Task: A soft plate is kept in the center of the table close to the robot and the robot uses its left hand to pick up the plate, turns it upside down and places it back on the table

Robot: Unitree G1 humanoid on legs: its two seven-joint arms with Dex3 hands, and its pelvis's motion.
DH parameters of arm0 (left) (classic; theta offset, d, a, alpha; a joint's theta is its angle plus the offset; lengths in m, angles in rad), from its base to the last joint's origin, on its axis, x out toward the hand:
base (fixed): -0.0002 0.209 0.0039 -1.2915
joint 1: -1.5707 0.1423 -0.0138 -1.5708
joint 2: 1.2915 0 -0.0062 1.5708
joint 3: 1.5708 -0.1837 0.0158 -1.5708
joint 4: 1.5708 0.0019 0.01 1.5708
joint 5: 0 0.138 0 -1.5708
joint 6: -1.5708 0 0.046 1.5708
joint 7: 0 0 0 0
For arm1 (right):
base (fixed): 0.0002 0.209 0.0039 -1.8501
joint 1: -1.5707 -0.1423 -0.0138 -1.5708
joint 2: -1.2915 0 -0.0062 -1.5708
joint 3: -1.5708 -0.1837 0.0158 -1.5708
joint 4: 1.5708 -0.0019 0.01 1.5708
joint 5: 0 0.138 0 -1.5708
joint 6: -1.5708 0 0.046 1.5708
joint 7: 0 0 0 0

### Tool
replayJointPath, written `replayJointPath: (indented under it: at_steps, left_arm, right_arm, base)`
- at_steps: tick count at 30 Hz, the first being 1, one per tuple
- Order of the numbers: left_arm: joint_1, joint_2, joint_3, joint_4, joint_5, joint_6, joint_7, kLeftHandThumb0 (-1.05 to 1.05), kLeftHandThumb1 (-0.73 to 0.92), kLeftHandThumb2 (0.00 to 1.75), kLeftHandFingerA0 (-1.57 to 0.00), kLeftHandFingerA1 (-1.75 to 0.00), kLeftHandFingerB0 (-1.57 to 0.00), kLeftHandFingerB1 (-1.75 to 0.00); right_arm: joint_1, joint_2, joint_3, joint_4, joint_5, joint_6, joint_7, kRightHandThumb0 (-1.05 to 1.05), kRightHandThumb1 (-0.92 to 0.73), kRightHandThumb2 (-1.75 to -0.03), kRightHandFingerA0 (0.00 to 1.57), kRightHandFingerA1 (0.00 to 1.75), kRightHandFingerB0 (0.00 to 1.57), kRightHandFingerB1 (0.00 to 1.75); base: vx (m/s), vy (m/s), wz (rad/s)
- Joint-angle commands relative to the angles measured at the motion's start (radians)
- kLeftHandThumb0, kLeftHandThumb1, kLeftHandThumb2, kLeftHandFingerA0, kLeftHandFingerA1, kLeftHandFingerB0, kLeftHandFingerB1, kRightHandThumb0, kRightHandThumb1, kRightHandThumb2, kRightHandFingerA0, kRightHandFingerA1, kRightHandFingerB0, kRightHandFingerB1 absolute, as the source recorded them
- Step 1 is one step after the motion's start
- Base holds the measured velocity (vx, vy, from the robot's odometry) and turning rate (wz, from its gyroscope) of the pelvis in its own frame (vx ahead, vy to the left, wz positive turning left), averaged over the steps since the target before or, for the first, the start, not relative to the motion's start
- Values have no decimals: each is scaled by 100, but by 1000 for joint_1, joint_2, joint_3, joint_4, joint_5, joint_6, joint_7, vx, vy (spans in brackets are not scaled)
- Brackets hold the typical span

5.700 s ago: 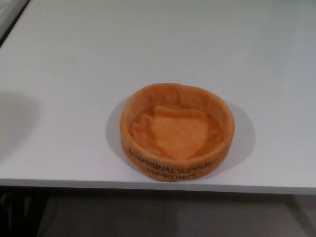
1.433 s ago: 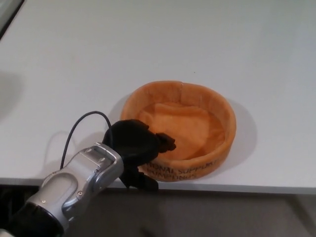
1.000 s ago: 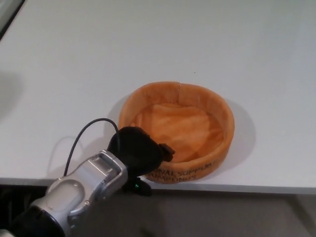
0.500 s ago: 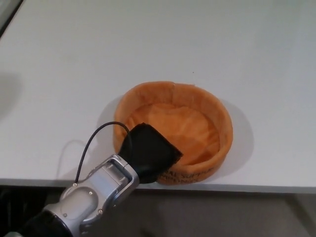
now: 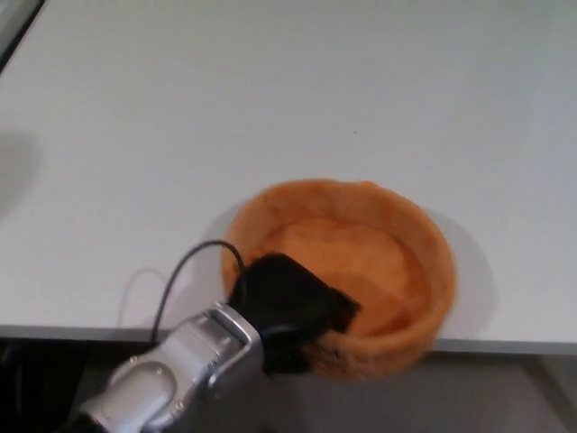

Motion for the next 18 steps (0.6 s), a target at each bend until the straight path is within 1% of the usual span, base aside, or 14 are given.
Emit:
replayJointPath:
  at_steps: [1, 2, 3, 4, 5, 6, 7, 8, 9, 10, 11, 18]
  left_arm:
    - [85, -85, 67, -93, -271, 48, -191, -19, 66, 62, -81, -175, -66, -175]
    - [89, -91, 74, -96, -279, 50, -198, -19, 66, 62, -81, -175, -66, -175]
    - [96, -125, 100, -120, -319, 105, -235, -18, 64, 63, -83, -175, -67, -175]
    - [99, -140, 112, -130, -336, 128, -252, -18, 64, 63, -83, -175, -67, -175]
    - [101, -142, 115, -132, -334, 128, -256, -18, 64, 63, -83, -175, -67, -175]
    - [105, -171, 141, -143, -386, 139, -270, -14, 61, 62, -84, -175, -67, -175]
    - [106, -176, 146, -146, -391, 140, -275, -14, 61, 62, -84, -175, -67, -175]
    - [125, -197, 157, -167, -425, 150, -278, -12, 56, 68, -87, -175, -69, -175]
    - [137, -223, 168, -181, -460, 128, -262, -16, 55, 68, -90, -175, -71, -169]
    - [139, -231, 172, -184, -469, 117, -256, -16, 55, 68, -90, -175, -71, -169]
    - [137, -247, 183, -182, -484, 120, -260, -18, 55, 70, -91, -175, -77, -161]
    - [141, -264, 200, -186, -490, 122, -281, -18, 55, 70, -91, -175, -77, -161]
  right_arm:
    - [-2, -22, -4, 16, -17, 6, -10, -68, -88, -67, 36, 45, 26, 34]
    - [-2, -22, -5, 16, -20, 6, -12, -68, -88, -67, 36, 45, 26, 34]
    - [-11, -22, -5, 22, -12, 12, -8, -68, -87, -67, 36, 45, 26, 33]
    - [-15, -22, -5, 25, -9, 14, -6, -68, -87, -67, 36, 45, 26, 33]
    - [-15, -22, -5, 25, -9, 14, -6, -68, -87, -67, 36, 45, 26, 33]
    - [-24, -19, -6, 31, -15, 9, -15, -68, -87, -66, 39, 47, 28, 35]
    - [-26, -18, -6, 32, -16, 8, -16, -68, -87, -66, 39, 47, 28, 35]
    - [-11, -17, -2, 14, -12, 11, -9, -67, -87, -66, 38, 47, 28, 35]
    - [-5, -16, -1, -3, -2, 30, -5, -69, -86, -66, 37, 46, 28, 35]
    - [-5, -16, -1, -7, 1, 37, -4, -69, -86, -66, 37, 46, 28, 35]
    - [-13, -16, -3, -4, 10, 40, 2, -68, -86, -66, 37, 46, 28, 34]
    - [-16, -16, -4, -4, 14, 43, 4, -68, -86, -66, 37, 46, 28, 34]
  base:
    - [0, 0, 0]
    - [0, 0, 0]
    - [0, 0, 0]
    - [0, 0, 0]
    - [0, 0, 0]
    - [0, 0, 0]
    - [0, 0, 0]
    - [0, 0, 0]
    - [0, 0, 0]
    - [0, 0, 0]
    - [0, 0, 0]
    - [0, 0, 0]
